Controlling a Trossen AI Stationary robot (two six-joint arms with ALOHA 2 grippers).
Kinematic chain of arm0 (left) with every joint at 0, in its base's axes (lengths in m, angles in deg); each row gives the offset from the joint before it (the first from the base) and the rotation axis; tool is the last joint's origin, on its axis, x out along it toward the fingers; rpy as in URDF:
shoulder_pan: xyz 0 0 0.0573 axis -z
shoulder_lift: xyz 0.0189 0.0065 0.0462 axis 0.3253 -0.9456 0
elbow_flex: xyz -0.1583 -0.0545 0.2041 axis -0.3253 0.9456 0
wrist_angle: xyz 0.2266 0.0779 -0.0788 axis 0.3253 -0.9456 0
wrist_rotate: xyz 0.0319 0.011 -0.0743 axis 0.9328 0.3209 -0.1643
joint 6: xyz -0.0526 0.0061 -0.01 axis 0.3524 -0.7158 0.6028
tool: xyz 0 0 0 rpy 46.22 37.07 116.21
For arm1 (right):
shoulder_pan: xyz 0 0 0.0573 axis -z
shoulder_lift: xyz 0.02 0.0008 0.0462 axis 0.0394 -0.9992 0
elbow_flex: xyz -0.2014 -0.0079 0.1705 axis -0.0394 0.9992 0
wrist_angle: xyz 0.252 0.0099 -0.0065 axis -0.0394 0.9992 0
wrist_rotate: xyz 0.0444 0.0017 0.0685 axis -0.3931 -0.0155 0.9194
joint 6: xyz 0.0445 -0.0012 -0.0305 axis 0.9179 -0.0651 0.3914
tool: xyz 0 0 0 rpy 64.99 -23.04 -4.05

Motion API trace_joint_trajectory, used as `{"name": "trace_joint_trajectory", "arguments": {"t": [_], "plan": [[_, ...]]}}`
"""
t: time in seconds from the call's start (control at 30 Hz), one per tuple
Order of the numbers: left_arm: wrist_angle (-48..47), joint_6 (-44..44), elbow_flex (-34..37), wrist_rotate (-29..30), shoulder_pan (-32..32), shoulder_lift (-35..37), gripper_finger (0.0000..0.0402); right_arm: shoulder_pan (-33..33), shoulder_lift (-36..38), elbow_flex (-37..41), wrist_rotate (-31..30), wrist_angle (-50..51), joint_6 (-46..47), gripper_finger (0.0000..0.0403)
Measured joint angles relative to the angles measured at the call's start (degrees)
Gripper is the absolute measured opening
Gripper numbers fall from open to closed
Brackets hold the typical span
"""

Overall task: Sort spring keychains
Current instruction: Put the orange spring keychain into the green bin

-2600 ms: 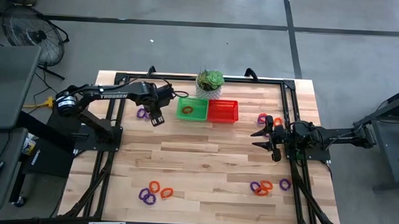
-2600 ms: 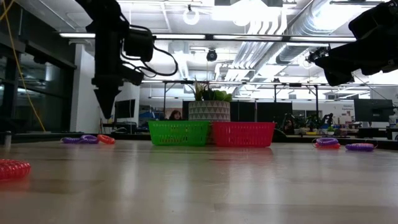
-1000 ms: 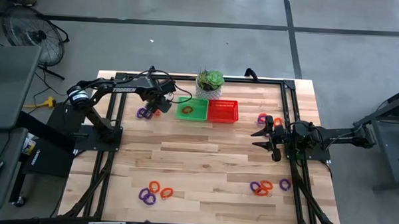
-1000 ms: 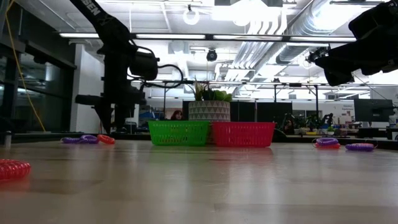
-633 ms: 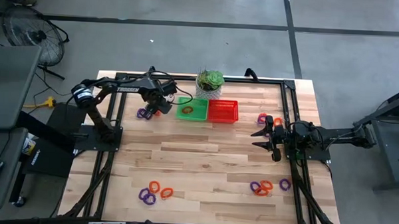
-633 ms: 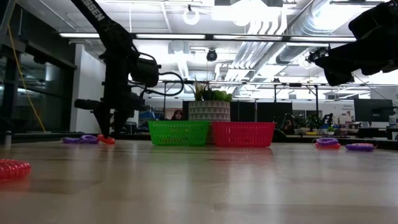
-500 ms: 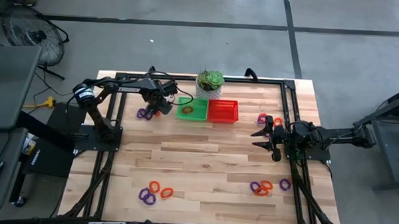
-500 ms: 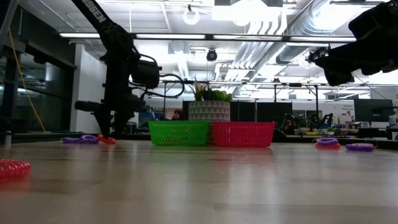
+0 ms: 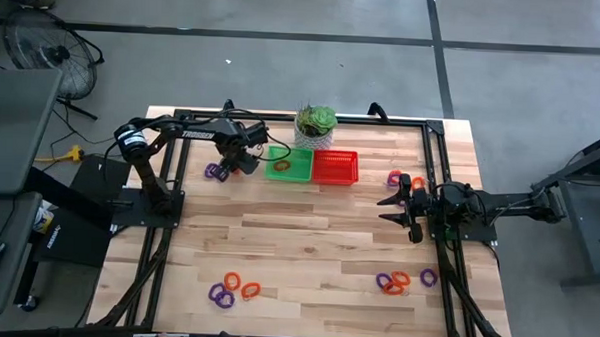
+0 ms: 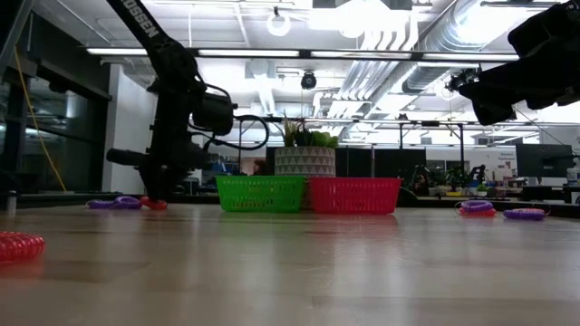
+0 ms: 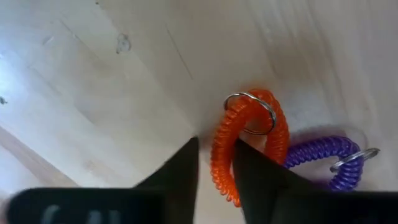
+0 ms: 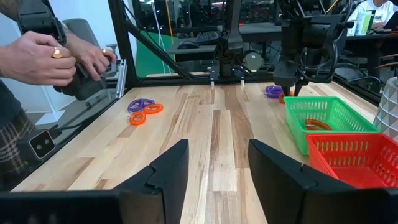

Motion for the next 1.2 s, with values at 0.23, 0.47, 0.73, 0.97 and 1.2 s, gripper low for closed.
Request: {"name": "trace_joint_trajectory", "arguments": {"t": [0.23, 0.47, 0.73, 0.97, 1.2], "plan": [[-0.03, 1.53, 0.02, -0.91, -0.02, -0.02, 0.0017, 0.00, 0.00, 0.02, -0.02, 0.00, 0.00, 0.0157], [0.10, 1.73, 0.37, 0.92, -0.01, 1.66, 0.0005, 0.00, 0.00, 0.00, 0.00, 0.00, 0.00, 0.0163], [0.37, 10.20, 0.27, 0.52, -0.07, 7.60, 0.0004, 0.00, 0.00, 0.02, -0.02, 0.00, 0.00, 0.0157], [0.61, 25.11, 0.28, -2.66, -0.02, 14.99, 0.0004, 0.00, 0.00, 0.02, 0.00, 0.00, 0.00, 0.0161], [4.83, 37.07, -0.76, -7.68, 2.28, 18.68, 0.0004, 0.00, 0.00, 0.00, -0.02, 0.00, 0.00, 0.0160]]}}
